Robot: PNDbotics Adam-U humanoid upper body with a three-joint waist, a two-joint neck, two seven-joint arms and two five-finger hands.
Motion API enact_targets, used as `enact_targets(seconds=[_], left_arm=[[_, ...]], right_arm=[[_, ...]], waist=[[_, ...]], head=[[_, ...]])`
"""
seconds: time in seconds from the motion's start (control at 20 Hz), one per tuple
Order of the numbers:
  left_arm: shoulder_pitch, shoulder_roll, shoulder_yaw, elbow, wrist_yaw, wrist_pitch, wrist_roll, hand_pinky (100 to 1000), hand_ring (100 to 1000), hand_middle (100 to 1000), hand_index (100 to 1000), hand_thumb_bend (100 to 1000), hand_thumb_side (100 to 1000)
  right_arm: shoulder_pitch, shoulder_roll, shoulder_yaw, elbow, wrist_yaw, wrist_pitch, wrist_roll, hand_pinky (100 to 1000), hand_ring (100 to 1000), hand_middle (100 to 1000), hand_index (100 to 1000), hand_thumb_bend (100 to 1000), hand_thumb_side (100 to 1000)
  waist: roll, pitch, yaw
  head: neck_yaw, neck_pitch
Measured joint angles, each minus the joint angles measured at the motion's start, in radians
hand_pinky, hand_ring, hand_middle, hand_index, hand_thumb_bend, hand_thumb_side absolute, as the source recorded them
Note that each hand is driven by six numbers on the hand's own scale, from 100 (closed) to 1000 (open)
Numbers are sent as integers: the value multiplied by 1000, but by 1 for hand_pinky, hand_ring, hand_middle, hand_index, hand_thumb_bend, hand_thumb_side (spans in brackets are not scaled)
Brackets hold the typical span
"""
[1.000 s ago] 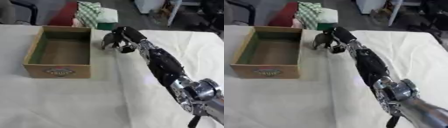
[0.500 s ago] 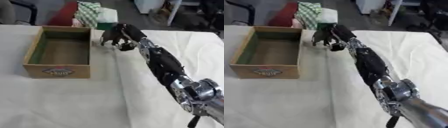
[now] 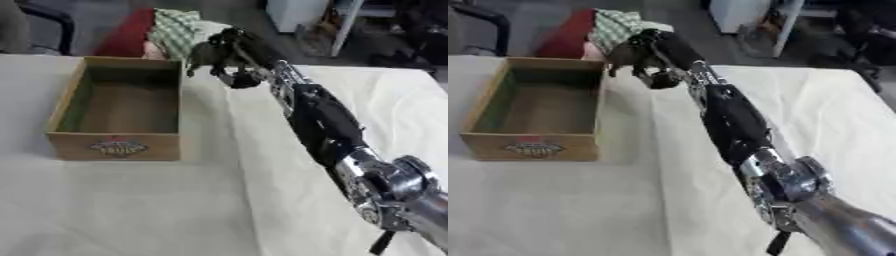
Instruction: Pick up objects on the table and place them in the box.
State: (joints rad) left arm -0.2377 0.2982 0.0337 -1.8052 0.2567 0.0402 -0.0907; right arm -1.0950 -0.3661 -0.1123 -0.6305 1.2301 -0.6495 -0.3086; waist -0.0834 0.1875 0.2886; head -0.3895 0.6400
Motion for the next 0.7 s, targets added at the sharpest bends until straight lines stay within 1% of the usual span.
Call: enact_targets(seconds=[0.2,0.4,0.6,0.7], left_arm=[[-1,0,0,0,3,0,0,678,715,584,567,100,836],[-8,0,0,0,6,1,-1,677,714,583,567,100,834],[-12,0,-1,0,8,3,-3,676,714,583,567,100,834],[-16,0,-1,0,8,4,-4,676,714,582,566,100,833]], right_arm=[[-19,31,10,-31,-33,-19,36,731,477,182,140,100,114],[-32,71,25,-48,-39,-37,65,733,480,183,141,100,141],[-32,114,38,-55,-18,-51,82,739,484,185,143,100,165],[-32,133,45,-55,5,-58,85,742,486,188,145,100,201]], waist=[[-1,-4,4],[-2,-10,15],[-3,-11,21],[-3,-11,23]], head=[[-3,0],[-10,0],[-16,0],[-19,0]])
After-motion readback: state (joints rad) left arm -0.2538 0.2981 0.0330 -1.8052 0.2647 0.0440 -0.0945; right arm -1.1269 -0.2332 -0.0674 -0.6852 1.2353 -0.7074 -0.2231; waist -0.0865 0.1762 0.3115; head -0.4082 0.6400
